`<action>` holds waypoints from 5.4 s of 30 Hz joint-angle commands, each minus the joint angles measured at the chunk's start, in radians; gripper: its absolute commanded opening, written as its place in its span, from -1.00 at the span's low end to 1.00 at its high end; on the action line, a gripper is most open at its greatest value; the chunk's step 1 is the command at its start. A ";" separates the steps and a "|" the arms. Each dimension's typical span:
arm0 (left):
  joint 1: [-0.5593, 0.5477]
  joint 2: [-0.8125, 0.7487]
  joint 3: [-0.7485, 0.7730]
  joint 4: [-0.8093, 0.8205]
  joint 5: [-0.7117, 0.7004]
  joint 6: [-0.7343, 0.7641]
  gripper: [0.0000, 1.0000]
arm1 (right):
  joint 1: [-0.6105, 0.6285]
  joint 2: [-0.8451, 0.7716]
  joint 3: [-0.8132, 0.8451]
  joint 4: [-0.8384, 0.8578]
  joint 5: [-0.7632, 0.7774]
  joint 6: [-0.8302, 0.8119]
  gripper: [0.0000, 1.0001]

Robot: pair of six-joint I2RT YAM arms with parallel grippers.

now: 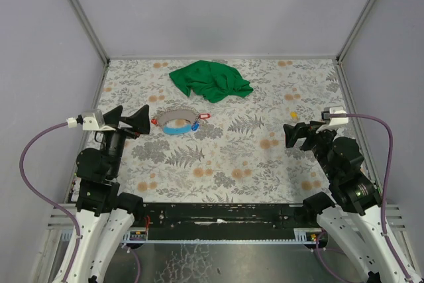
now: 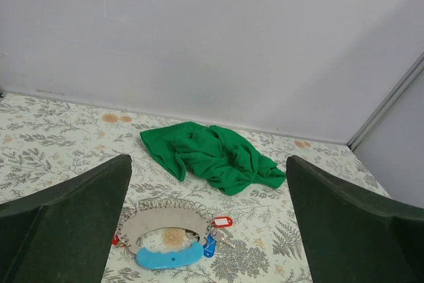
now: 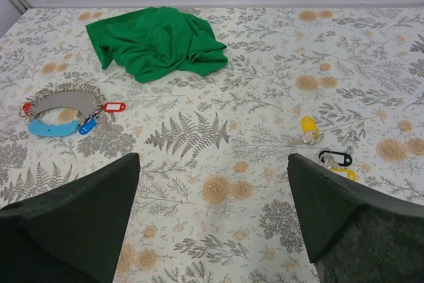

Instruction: Put the keys on the keyring

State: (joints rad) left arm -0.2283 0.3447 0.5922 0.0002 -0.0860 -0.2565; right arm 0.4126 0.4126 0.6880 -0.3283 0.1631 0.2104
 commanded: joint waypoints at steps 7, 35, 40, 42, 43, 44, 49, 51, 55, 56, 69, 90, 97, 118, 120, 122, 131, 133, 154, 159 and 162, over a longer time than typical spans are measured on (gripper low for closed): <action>0.006 0.026 0.027 -0.027 -0.020 0.001 1.00 | 0.006 -0.007 0.017 0.018 -0.040 0.006 0.98; -0.008 0.785 0.009 0.150 0.238 -0.396 0.84 | 0.005 -0.014 -0.006 0.062 -0.206 0.020 0.98; -0.048 1.033 0.123 0.146 0.215 -0.311 0.75 | 0.006 -0.008 -0.010 0.069 -0.222 0.022 0.98; -0.068 1.105 0.176 0.117 0.184 -0.266 0.73 | 0.006 -0.004 -0.010 0.068 -0.224 0.023 0.98; -0.080 1.143 0.206 0.094 0.164 -0.242 0.73 | 0.005 -0.002 -0.010 0.067 -0.224 0.024 0.98; -0.090 1.175 0.236 0.071 0.145 -0.217 0.72 | 0.006 -0.001 -0.009 0.067 -0.228 0.024 0.98; -0.131 1.318 0.377 -0.046 0.072 -0.120 0.68 | 0.006 -0.005 -0.012 0.066 -0.234 0.027 0.98; -0.147 1.368 0.423 -0.096 0.040 -0.087 0.65 | 0.005 -0.005 -0.013 0.064 -0.234 0.027 0.98; -0.166 1.450 0.486 -0.181 -0.001 -0.047 0.61 | 0.005 -0.011 -0.014 0.061 -0.234 0.029 0.98; -0.168 1.464 0.497 -0.195 -0.004 -0.041 0.59 | 0.005 -0.012 -0.015 0.061 -0.234 0.029 0.98; -0.227 1.564 0.569 -0.337 -0.004 0.017 0.06 | 0.006 -0.019 -0.022 0.061 -0.243 0.035 0.98; -0.561 1.355 0.455 -0.337 0.065 0.037 -0.66 | 0.006 0.078 -0.006 0.069 -0.285 0.045 0.98; -0.599 1.213 0.342 -0.182 0.132 0.083 -0.69 | 0.006 0.180 -0.052 0.152 -0.295 0.103 0.98; -0.702 1.026 0.153 -0.009 0.127 0.244 -0.75 | 0.005 0.865 -0.033 0.611 -0.803 0.352 0.96; -0.711 1.014 0.138 0.012 0.133 0.246 -0.75 | 0.006 0.920 -0.028 0.679 -0.846 0.397 0.87; -0.717 1.006 0.123 0.035 0.142 0.248 -0.75 | 0.006 0.975 -0.018 0.724 -0.900 0.433 0.71; -0.742 0.979 0.088 0.098 0.148 0.286 -0.75 | 0.020 1.183 0.004 0.936 -1.078 0.560 0.42; -0.745 0.978 0.081 0.110 0.154 0.293 -0.75 | 0.032 1.211 0.012 0.958 -1.099 0.574 0.39; -0.761 0.818 -0.084 0.323 0.079 0.213 -0.24 | 0.083 1.132 0.005 0.948 -1.056 0.531 -0.80; -0.718 0.712 -0.158 0.424 0.098 0.089 0.16 | 0.092 1.026 -0.016 0.889 -0.964 0.478 -0.85; -0.632 0.656 -0.209 0.512 0.177 -0.034 0.28 | 0.097 0.987 -0.030 0.887 -0.932 0.470 -0.87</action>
State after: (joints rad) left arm -0.9459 1.0634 0.4351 0.3088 0.0341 -0.1219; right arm 0.4969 1.4685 0.6670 0.5545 -0.8253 0.7219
